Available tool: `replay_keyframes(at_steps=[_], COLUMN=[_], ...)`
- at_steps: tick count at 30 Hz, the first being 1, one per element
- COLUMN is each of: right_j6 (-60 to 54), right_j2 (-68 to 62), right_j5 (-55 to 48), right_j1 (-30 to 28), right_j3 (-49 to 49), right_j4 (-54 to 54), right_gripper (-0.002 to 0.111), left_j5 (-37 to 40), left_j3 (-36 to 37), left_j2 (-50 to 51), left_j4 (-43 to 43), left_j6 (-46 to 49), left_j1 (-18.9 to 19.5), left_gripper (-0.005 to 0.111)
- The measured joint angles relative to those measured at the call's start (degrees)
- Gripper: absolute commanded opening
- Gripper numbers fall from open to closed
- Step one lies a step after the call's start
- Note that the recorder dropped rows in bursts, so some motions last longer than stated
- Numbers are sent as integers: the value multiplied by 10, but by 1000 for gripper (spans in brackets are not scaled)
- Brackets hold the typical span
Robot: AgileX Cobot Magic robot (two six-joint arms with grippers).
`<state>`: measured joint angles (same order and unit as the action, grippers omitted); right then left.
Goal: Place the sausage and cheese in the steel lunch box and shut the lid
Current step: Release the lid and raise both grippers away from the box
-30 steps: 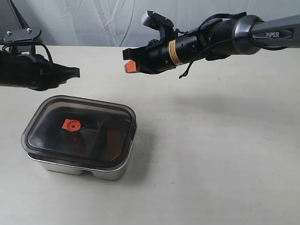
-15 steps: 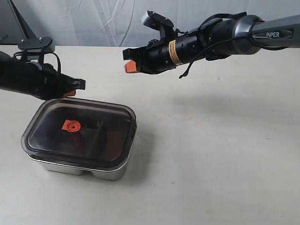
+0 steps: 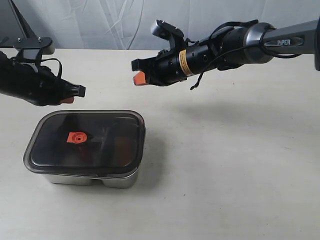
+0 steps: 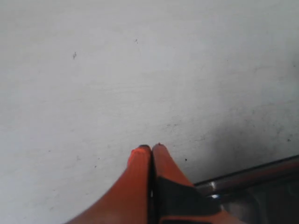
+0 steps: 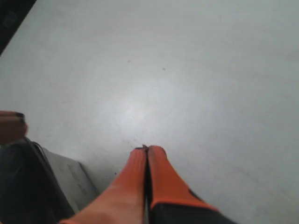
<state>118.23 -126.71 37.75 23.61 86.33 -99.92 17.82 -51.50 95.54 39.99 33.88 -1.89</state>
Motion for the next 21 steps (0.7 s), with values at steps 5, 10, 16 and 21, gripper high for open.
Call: replay_keyframes(at_steps=[5, 10, 16, 21], right_j6=[4, 4, 4, 4], right_j2=[-40, -40, -40, -40], right_j5=[34, 34, 34, 44], right_j1=[0, 0, 0, 0], right_j3=[-1, -1, -1, -1], right_j4=[-1, -2, -2, -2], right_gripper=[-1, -1, -1, -1], left_j5=[1, 20, 154, 251], left_j3=[0, 0, -14, -25], left_j2=[-44, -57, -66, -66], left_j4=[-49, -106, -140, -269], left_j6=[-10, -83, -139, -244], left_j1=[4, 45, 100, 105], left_gripper=[0, 0, 0, 0])
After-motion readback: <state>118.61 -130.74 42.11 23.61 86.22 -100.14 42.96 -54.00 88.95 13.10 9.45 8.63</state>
